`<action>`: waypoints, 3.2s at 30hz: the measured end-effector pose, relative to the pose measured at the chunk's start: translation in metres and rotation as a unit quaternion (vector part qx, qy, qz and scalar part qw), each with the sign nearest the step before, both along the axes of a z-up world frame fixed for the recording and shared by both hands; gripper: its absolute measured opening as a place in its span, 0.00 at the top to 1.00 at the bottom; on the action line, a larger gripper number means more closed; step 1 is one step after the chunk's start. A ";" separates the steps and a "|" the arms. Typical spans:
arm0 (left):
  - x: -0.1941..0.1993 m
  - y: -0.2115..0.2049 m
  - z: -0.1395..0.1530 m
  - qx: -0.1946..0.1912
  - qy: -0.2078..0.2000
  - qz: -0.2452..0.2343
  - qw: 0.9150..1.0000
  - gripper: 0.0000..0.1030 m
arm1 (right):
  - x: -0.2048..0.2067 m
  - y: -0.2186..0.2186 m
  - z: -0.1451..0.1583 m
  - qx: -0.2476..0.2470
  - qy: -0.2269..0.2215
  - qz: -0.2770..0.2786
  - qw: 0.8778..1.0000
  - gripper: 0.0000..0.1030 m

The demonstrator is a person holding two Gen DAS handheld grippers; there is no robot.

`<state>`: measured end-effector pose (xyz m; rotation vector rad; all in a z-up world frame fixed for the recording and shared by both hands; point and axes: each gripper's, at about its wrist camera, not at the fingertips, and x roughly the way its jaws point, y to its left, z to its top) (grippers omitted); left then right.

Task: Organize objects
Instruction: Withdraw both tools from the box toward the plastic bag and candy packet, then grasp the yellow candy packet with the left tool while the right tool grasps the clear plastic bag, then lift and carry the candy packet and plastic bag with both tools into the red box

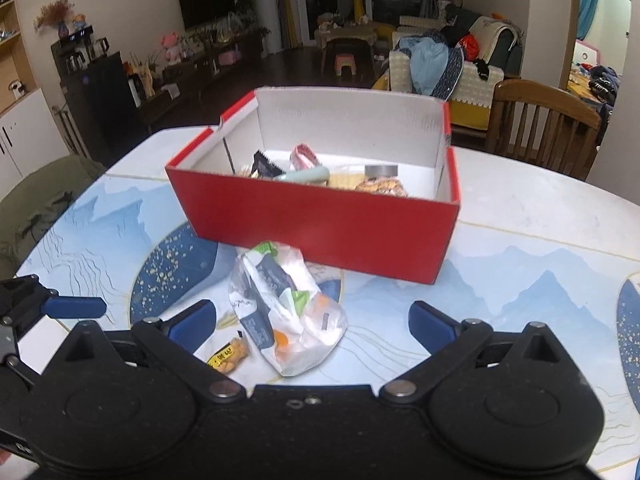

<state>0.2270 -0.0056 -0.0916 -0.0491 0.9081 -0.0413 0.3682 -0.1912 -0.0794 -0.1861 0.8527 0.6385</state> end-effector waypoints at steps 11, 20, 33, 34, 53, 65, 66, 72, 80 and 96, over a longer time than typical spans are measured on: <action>0.012 -0.006 -0.038 -0.002 0.019 0.008 1.000 0.00 | 0.016 0.024 -0.032 -0.023 0.029 0.013 0.999 0.00; 0.031 -0.015 -0.052 0.003 -0.005 0.009 1.000 0.00 | 0.036 0.038 -0.056 -0.041 0.050 0.012 0.998 0.01; 0.039 -0.022 -0.060 0.015 -0.020 0.008 1.000 0.01 | 0.046 0.049 -0.072 -0.045 0.066 0.015 0.997 0.11; 0.038 -0.022 -0.060 0.012 -0.020 0.007 1.000 0.01 | 0.046 0.049 -0.073 -0.045 0.066 0.013 0.997 0.12; 0.041 -0.031 -0.054 0.025 0.003 -0.007 1.000 0.71 | 0.036 0.047 -0.069 -0.053 0.044 0.017 0.997 0.47; 0.037 -0.020 -0.052 0.005 0.018 0.003 1.000 0.83 | 0.019 0.013 -0.057 -0.040 0.064 -0.007 0.997 0.56; 0.036 -0.019 -0.052 0.002 0.020 0.007 1.000 0.83 | 0.017 0.010 -0.056 -0.039 0.068 -0.011 0.997 0.56; 0.026 -0.009 -0.047 -0.012 0.025 0.025 0.999 0.83 | 0.001 -0.010 -0.047 -0.035 0.085 -0.024 0.995 0.56; 0.012 0.004 -0.024 -0.035 0.016 0.049 0.998 0.83 | -0.017 -0.029 -0.025 -0.019 0.086 -0.041 0.995 0.56; 0.014 0.005 0.041 -0.057 -0.033 0.023 0.998 0.83 | -0.021 -0.031 0.032 0.014 0.063 -0.046 0.997 0.56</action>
